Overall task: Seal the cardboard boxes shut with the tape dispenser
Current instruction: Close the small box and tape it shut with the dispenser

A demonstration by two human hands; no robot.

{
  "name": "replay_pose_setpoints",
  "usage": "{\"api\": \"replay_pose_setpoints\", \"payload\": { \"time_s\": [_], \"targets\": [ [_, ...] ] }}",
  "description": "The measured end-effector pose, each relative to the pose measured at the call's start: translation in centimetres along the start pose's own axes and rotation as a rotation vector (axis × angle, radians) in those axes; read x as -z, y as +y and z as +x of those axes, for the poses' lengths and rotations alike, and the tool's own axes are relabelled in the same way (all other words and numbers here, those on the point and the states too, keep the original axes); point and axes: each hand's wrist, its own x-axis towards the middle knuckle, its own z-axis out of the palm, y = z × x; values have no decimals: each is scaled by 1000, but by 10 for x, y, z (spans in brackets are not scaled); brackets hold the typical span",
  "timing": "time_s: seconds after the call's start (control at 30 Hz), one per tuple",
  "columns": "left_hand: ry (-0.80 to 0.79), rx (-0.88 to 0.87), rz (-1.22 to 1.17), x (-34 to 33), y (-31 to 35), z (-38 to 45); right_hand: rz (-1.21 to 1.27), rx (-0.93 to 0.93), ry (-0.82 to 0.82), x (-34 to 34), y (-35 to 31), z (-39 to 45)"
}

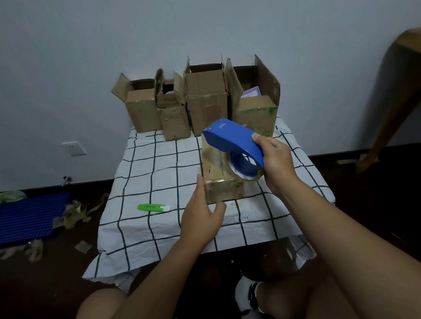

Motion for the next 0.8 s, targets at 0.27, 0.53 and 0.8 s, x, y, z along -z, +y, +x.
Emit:
{"api": "replay_pose_setpoints", "payload": {
  "time_s": [0.27, 0.53, 0.8],
  "targets": [
    [43, -262, 295, 2, 11, 26, 439, -221, 184, 20, 9, 1],
    [35, -247, 287, -2, 8, 25, 640, -433, 277, 27, 27, 0],
    [25, -275, 336, 1, 12, 29, 186, -176, 267, 36, 18, 8]
  ]
}}
